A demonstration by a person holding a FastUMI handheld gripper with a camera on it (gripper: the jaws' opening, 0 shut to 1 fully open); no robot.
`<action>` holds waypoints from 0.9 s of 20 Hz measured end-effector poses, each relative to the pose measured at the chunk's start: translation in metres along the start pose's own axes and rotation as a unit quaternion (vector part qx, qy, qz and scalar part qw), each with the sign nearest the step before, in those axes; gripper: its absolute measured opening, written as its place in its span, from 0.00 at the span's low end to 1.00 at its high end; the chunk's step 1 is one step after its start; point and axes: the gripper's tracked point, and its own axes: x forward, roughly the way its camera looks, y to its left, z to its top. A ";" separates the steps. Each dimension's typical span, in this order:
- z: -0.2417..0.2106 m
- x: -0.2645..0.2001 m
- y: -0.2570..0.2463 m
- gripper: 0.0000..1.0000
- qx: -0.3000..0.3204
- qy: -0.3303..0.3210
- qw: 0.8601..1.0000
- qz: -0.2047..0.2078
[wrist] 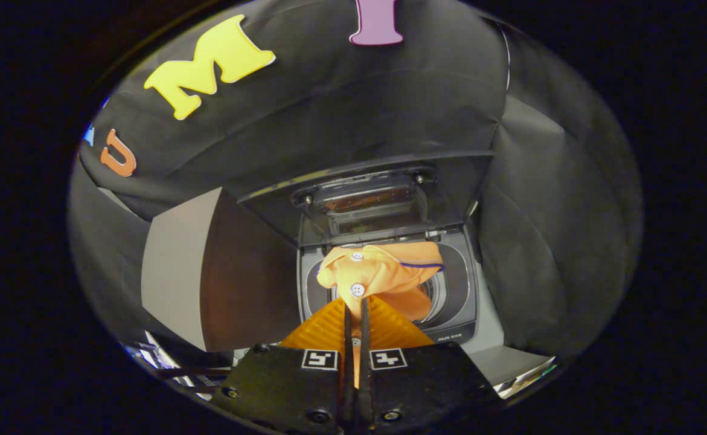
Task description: Put the clothes into the washing machine and then close the washing machine lid.
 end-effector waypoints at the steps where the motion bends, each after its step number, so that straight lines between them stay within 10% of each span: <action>1: 0.000 0.006 -0.001 0.06 0.000 0.003 1.000 0.001; 18: 0.006 0.045 -0.006 0.12 -0.055 0.040 0.997 -0.036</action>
